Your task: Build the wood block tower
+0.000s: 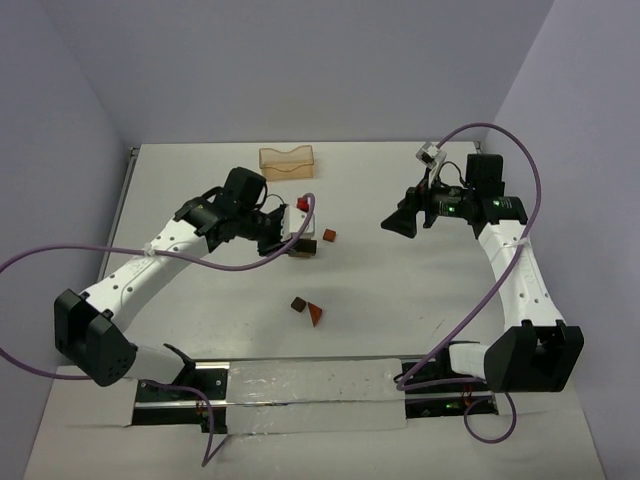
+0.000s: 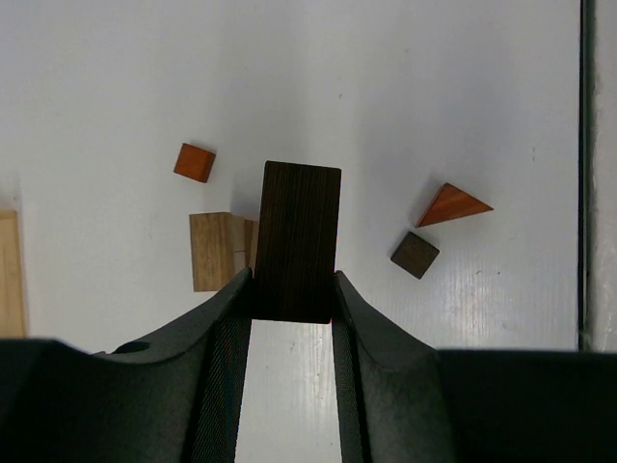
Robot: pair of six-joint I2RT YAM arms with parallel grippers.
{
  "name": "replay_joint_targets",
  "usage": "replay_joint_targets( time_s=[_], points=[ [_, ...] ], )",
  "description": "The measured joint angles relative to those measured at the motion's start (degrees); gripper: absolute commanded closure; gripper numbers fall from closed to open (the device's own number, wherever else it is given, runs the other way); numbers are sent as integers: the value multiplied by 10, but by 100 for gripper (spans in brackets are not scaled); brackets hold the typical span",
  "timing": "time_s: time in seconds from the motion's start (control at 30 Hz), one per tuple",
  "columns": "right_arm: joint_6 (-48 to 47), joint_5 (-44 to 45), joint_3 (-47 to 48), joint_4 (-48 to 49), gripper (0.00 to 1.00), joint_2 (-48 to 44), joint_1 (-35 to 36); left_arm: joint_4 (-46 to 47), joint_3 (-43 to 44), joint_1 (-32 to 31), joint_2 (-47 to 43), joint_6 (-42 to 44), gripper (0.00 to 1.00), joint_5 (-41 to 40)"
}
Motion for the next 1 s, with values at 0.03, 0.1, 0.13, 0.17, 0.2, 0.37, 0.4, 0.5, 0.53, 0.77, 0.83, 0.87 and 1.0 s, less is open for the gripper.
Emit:
replay_joint_targets(
  time_s=[0.03,0.1,0.13,0.17,0.2,0.37,0.4,0.5,0.53,0.77,0.83,0.87,1.0],
  points=[
    [6,0,-6,10,0,0,0,3,-10,1,2,13,93,3],
    [19,0,-19,30,0,-1,0,7,-24,6,11,35,91,10],
    [25,1,-27,39,0,-2,0,10,-26,10,16,43,89,14],
    [31,3,-35,48,0,-3,0,13,-29,14,21,52,89,18],
    [35,4,-42,54,0,-3,0,16,-29,19,27,57,89,20],
    [44,14,-61,70,0,-10,3,34,-30,43,53,91,89,34],
    [44,16,-61,72,0,-11,3,37,-29,46,58,95,89,36],
    [44,22,-67,82,0,-17,5,52,-29,51,75,99,90,44],
    [45,24,-68,84,0,-18,5,57,-29,51,81,99,90,47],
    [46,25,-69,87,0,-19,13,109,-29,67,113,94,91,59],
    [46,25,-69,87,0,-19,14,124,-30,75,120,91,90,63],
    [46,25,-69,87,0,-19,14,132,-31,80,123,88,90,65],
    [46,26,-69,87,0,-16,17,154,-38,91,130,79,89,70]
  ],
)
